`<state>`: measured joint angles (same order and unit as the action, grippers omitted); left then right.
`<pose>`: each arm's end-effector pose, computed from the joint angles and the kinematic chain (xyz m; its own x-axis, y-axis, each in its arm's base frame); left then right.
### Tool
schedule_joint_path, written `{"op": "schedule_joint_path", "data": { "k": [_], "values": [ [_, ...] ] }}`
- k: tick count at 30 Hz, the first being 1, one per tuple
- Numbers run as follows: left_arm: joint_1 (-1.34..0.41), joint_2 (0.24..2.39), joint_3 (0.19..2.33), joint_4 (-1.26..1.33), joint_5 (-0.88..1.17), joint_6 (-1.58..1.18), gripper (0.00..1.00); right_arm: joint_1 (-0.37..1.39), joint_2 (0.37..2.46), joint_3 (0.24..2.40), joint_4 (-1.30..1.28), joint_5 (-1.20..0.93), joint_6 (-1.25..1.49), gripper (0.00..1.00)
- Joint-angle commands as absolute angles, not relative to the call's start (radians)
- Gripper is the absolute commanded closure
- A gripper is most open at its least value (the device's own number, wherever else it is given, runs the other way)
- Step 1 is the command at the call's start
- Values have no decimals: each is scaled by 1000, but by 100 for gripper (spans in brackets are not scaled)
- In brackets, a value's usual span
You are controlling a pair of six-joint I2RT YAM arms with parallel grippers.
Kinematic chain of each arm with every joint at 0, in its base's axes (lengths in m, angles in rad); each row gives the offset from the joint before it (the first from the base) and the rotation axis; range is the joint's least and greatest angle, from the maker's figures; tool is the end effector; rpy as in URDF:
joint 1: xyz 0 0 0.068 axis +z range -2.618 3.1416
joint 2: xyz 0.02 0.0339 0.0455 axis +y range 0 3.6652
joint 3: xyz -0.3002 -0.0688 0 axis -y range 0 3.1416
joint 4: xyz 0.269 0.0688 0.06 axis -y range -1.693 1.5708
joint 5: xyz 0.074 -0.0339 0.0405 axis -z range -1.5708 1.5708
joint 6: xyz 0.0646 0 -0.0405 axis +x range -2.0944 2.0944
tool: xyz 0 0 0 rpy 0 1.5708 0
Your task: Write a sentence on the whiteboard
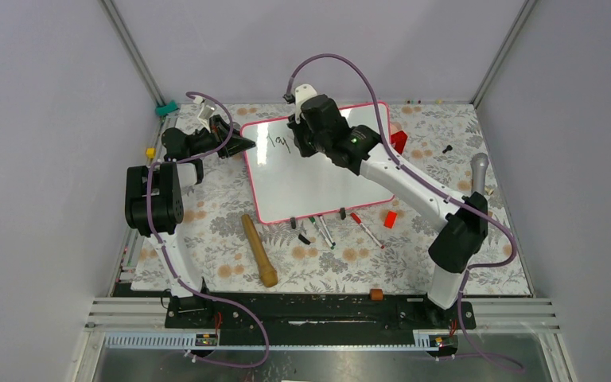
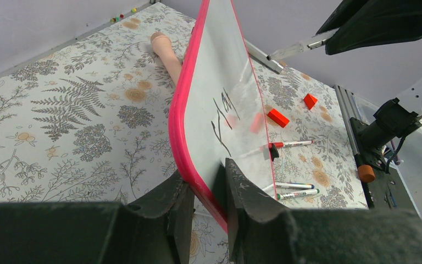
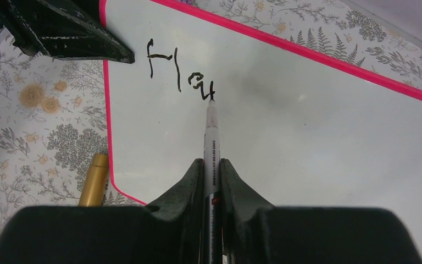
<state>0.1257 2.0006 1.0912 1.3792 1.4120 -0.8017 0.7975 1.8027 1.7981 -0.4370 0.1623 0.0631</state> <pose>0.4373 -0.0090 0.2491 -0.3010 -0.1526 -0.9413 0.9164 0.2267 -0.3298 0.3447 0.3382 0.4056 -0.3360 -0.2552 -0.9066 -0.5841 0.8116 -0.0119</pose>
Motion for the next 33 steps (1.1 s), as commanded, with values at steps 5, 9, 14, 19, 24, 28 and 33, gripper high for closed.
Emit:
{"op": "schedule_joint_path", "data": {
  "k": [5,9,14,19,24,28,33],
  "values": [
    [112,2031,1081,1462,1655,-669,100,796,1844,1914,-480,149,49,100],
    [112,2029,1079,1461,1655,-668,100,796,1867,1944,-506,151,49,100],
    [112,2030,1079,1462,1655,-668,100,796,1885,1953,-519,147,51,100],
    [112,2030,1078,1462,1655,-666,100,796,1911,1974,-536,150,53,100],
    [112,2029,1077,1462,1654,-666,100,796,1931,1990,-537,147,58,100],
    [112,2029,1077,1462,1654,-666,100,796,1945,2005,-540,153,58,100],
    [112,2028,1074,1462,1655,-663,100,796,1966,2027,-546,162,59,100]
  ]
}}
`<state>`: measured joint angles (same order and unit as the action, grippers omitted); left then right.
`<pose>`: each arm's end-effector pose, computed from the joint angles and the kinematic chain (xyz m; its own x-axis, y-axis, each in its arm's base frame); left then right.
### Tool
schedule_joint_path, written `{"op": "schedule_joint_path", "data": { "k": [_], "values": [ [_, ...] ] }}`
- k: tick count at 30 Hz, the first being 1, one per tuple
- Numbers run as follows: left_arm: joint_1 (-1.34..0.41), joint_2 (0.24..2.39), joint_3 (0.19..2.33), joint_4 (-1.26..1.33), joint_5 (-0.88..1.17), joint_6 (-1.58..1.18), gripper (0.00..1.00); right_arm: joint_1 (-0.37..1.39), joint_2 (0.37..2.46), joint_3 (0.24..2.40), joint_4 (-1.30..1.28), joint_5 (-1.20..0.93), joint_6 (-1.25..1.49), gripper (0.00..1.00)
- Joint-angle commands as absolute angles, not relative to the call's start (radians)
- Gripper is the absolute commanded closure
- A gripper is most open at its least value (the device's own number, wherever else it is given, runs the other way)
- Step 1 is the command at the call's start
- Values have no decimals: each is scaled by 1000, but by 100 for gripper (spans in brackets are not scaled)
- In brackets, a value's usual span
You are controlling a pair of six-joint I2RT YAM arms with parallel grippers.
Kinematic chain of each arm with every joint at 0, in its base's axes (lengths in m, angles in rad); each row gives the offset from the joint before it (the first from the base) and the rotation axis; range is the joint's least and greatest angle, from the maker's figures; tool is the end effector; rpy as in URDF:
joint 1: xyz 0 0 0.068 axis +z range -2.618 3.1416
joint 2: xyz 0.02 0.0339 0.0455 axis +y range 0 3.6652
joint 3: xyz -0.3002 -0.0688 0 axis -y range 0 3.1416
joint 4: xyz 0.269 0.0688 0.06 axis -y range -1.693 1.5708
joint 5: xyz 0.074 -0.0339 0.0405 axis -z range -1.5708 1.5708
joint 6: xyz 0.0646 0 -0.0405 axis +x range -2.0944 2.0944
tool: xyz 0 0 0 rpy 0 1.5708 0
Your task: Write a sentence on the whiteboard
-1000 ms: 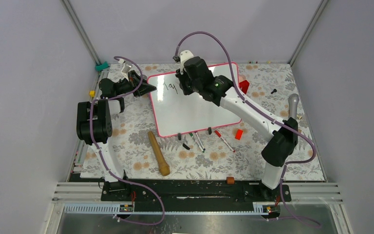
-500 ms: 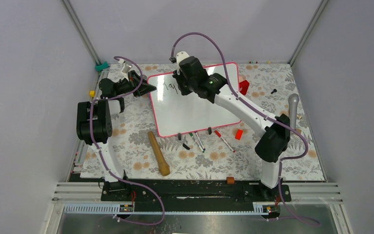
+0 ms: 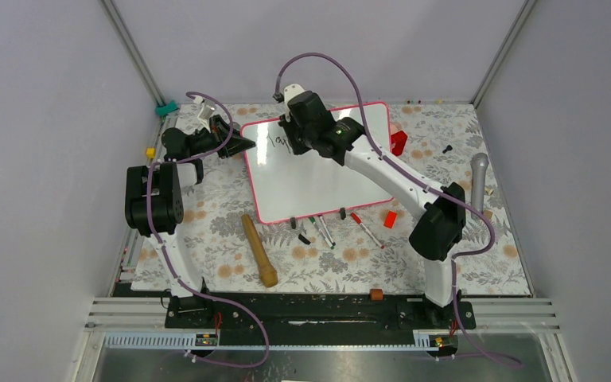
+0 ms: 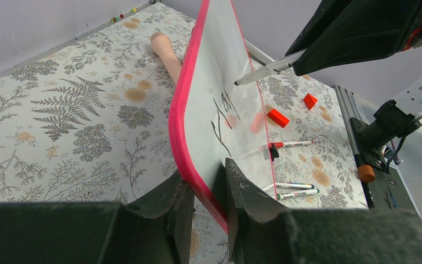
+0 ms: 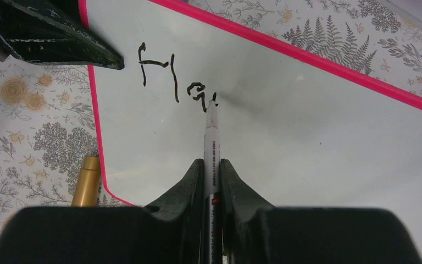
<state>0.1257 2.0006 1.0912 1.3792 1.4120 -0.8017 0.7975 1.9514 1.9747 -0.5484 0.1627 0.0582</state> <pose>0.4373 -0.0090 0.2491 -0.3010 -0.1526 -0.9413 0.9164 0.2267 -0.3298 0.3695 0.3635 0.3894 -0.3849 -0.3122 -0.8685 -0.5869 0.8091 -0.0307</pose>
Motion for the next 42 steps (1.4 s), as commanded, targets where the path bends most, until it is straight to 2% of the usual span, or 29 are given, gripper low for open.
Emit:
{"op": "schedule_joint_path", "data": {
  "k": [1,24,42],
  "values": [
    [112,2028,1075,1461,1655,-663,100,796,1971,2031,-549,162,59,100],
    [112,2028,1077,1462,1655,-666,100,796,1977,2019,-577,278,44,100],
    [112,2026,1074,1461,1654,-663,100,796,1945,1954,-576,213,40,100]
  ]
}}
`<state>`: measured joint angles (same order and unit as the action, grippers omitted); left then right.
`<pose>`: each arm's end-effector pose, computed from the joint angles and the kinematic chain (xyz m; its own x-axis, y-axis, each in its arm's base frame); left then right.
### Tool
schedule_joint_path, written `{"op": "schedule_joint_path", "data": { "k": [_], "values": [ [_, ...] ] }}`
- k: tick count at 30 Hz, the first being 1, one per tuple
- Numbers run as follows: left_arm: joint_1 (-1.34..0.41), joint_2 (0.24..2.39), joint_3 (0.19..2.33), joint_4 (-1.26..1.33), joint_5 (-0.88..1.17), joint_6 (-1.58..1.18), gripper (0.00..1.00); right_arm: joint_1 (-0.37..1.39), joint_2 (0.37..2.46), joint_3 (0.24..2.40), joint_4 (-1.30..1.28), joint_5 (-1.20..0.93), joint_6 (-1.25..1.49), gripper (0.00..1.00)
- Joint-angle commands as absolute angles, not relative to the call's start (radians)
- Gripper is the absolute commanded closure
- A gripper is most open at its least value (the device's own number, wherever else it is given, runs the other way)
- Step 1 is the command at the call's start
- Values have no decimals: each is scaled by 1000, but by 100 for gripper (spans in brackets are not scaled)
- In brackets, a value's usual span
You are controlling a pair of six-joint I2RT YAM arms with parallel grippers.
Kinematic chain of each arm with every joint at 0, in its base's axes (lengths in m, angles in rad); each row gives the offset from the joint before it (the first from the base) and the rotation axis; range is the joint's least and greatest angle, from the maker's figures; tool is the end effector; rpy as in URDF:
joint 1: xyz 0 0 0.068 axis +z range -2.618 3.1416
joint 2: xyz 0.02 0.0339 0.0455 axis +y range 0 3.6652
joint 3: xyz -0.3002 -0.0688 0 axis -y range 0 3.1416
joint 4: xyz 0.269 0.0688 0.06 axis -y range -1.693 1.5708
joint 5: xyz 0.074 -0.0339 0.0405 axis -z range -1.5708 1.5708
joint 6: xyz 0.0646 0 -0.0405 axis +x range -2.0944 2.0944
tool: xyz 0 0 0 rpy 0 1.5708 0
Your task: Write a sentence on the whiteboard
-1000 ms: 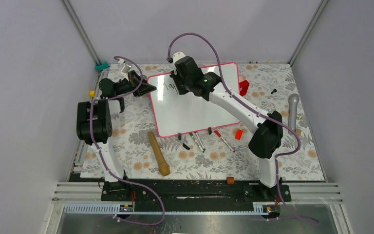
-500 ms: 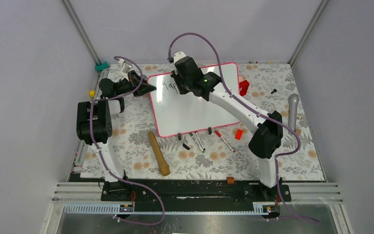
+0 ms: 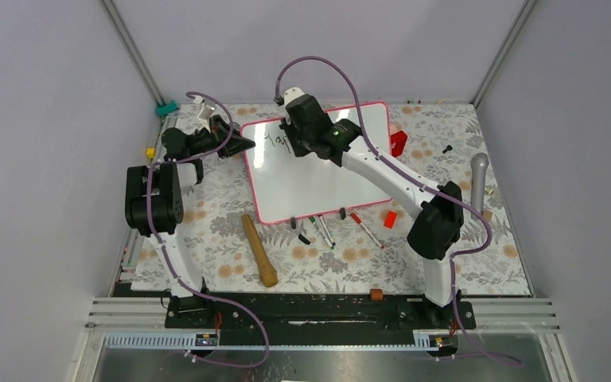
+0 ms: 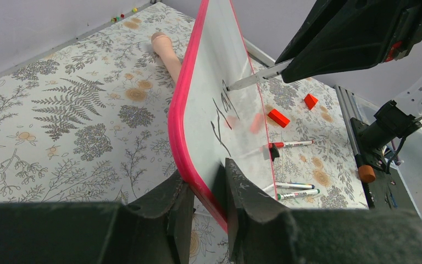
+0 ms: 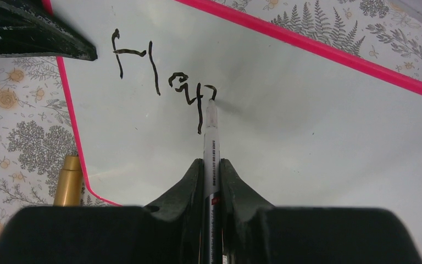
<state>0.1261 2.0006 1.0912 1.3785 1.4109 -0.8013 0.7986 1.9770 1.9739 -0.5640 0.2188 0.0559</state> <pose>0.4374 -0.0088 0.2491 -0.3010 -0.1534 -0.9412 0.9160 0.2278 -0.3301 0.3752 0.3652 0.3748 -0.4062 -0.3389 -0.8487 -0.5497 0.8325 -0.0693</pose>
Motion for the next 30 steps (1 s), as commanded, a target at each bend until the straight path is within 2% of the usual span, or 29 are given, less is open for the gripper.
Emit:
{"op": "schedule_joint_path", "data": {
  "k": [1,10,18,30],
  "values": [
    [112,2027,1074,1462,1654,-663,100,796,1946,1955,-577,205,39,100],
    [111,2027,1074,1461,1655,-661,100,796,1931,1971,-579,178,40,100],
    [112,2027,1076,1461,1654,-665,100,783,1775,1807,-432,153,55,100],
    [112,2026,1074,1461,1655,-663,100,749,1789,1846,-457,141,65,100]
  ]
}}
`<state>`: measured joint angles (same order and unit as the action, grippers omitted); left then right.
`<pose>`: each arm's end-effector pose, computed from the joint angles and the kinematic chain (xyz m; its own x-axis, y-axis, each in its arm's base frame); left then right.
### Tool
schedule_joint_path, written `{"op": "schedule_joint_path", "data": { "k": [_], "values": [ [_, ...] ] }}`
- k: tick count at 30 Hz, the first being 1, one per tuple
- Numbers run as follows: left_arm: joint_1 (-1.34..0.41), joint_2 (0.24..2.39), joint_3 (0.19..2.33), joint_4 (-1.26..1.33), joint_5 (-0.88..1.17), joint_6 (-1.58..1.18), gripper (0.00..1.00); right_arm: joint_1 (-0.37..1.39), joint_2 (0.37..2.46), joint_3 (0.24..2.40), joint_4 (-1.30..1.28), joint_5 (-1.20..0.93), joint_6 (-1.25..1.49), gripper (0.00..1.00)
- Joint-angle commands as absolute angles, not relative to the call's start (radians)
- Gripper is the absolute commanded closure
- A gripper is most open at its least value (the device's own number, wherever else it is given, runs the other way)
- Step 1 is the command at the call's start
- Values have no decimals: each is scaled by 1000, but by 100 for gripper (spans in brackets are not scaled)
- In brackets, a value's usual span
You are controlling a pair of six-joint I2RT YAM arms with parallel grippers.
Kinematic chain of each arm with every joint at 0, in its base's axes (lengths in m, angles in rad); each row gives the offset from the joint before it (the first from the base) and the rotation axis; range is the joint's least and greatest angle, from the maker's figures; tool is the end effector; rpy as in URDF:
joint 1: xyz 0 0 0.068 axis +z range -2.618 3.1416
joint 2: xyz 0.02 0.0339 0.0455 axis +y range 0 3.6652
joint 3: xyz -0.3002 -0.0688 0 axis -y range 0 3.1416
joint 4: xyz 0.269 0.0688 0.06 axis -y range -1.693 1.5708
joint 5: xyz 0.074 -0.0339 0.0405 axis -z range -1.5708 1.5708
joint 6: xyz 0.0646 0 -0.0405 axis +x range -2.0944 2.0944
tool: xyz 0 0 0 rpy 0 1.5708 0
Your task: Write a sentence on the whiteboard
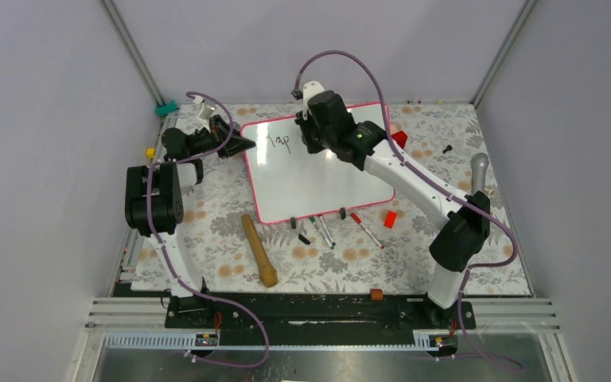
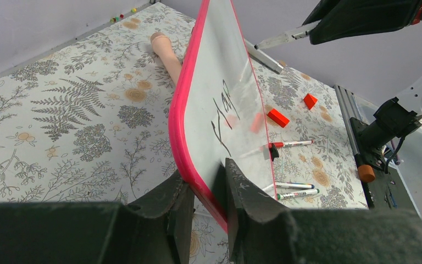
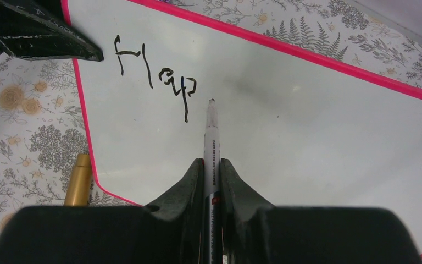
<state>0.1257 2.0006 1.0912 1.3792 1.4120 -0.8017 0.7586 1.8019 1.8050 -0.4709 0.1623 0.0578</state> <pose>0.4373 -0.0090 0.2491 -0.3010 -0.1526 -0.9413 0.9164 0.2267 -0.3298 0.3559 0.3230 0.4044 -0.3599 -0.2626 -0.8953 -0.5543 0.8320 -0.0212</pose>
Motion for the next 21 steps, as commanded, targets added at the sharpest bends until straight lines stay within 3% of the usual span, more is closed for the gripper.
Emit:
{"op": "schedule_joint_path", "data": {
  "k": [1,21],
  "values": [
    [112,2027,1074,1462,1654,-663,100,749,1795,1855,-462,139,64,100],
    [112,2028,1077,1461,1655,-667,100,743,1821,1866,-474,141,46,100]
  ]
}}
